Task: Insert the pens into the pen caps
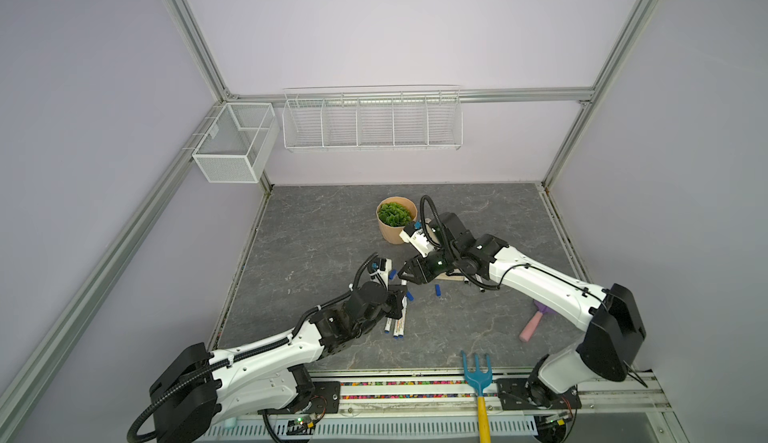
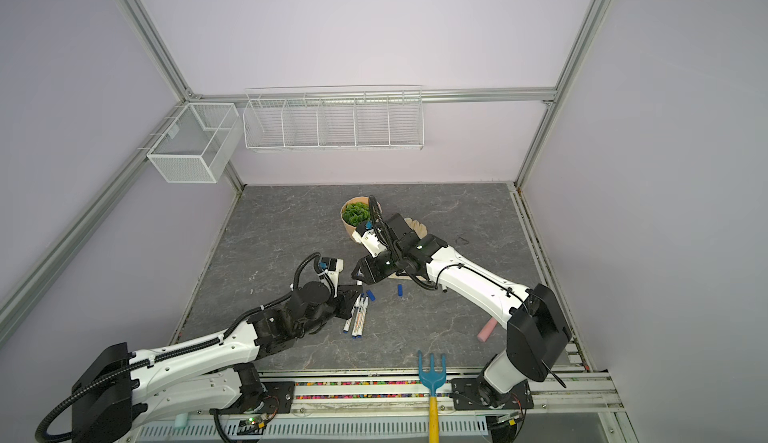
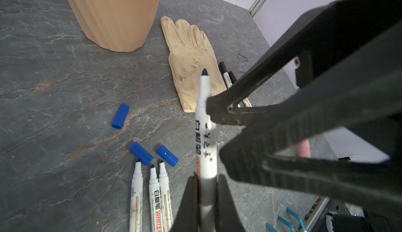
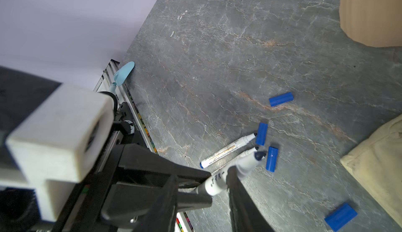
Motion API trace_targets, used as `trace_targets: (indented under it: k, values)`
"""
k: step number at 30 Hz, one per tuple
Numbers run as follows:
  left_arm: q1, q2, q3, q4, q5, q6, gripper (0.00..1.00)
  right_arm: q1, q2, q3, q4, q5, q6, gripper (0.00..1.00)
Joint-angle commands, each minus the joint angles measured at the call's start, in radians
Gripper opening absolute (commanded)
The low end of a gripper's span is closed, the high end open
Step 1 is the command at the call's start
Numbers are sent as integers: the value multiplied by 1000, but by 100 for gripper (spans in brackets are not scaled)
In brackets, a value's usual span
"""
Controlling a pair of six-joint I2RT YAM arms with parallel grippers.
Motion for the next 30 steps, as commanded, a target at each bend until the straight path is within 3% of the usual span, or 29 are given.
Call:
trace_targets:
  k: [1,6,16,27,30]
  values:
    - [-8,-8,35,45,-15,18,0,-5,10,6,-45,68,-14,41]
    - [-8,-29,26,26,-45,13,0,-25,9,-2,-56,119,6,40]
    - [-9,-1,41,61,-11,37,0,-23,54,22,0,-34,16,37]
    - [-9,8,46,72,-10,45,0,-18,44,21,13,-90,2,9]
    - [-9,-2,30,53,-22,25,1,-27,23,12,20,-99,10,7]
